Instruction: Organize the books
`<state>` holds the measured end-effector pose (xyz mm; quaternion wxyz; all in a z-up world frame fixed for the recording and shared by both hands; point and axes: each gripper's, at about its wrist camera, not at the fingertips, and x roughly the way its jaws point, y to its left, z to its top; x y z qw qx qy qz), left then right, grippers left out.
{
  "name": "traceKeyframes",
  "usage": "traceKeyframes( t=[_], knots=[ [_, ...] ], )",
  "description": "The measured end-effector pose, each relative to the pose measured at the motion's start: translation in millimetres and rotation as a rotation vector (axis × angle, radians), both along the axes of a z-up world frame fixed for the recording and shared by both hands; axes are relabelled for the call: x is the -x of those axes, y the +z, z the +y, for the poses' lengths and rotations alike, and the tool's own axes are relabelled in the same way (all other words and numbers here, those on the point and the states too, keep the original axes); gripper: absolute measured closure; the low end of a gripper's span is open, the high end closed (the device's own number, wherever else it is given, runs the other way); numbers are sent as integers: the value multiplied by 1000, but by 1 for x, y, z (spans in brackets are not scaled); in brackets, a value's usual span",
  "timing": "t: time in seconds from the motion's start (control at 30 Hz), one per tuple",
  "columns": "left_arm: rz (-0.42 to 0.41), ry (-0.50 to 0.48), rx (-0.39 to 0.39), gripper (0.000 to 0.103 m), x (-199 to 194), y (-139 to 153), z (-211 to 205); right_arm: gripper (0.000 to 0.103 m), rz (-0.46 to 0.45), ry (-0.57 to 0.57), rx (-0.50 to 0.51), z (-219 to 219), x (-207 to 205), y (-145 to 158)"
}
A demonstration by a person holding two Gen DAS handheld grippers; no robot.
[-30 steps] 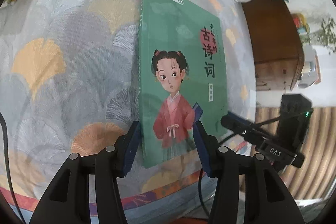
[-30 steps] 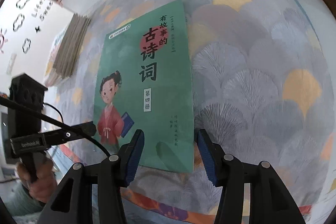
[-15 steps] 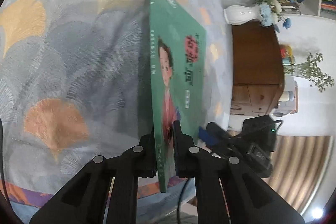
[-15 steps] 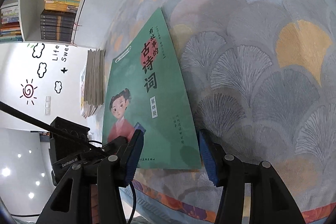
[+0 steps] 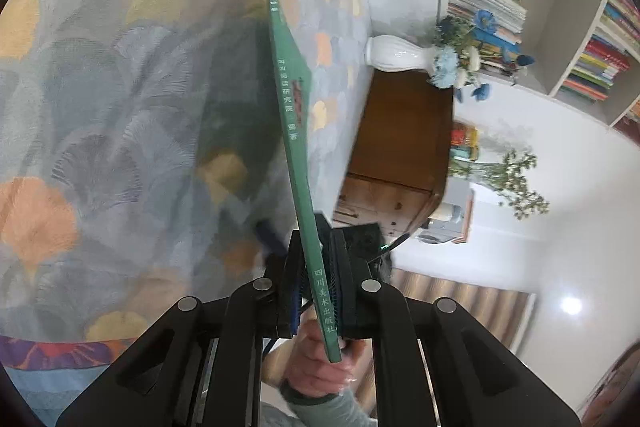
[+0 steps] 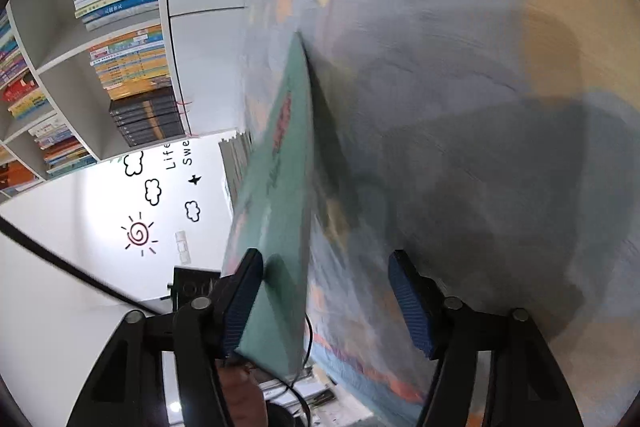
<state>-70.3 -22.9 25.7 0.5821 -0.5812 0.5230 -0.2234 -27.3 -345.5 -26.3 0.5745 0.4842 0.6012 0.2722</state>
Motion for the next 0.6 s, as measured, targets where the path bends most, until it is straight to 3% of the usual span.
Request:
traceKeyframes(
  t=[0.07, 0.13, 0.33, 0.47, 0.6],
  knots=[
    [-4, -33, -89, 96, 0, 6, 1, 69, -22, 27, 37, 11, -3, 6],
    [-37, -92, -237, 96, -3, 20, -1, 70, -92, 89, 154, 27, -2, 18],
    [-185, -185, -454, 95, -5, 58, -1, 71, -326, 232, 412, 74, 12, 73],
    [-267, -192, -502, 91, -5, 81, 12, 71, -442, 281, 517, 99, 20, 105],
    [-315, -130, -464, 87, -4, 103, 44, 71, -536, 312, 550, 130, 22, 139]
  ],
)
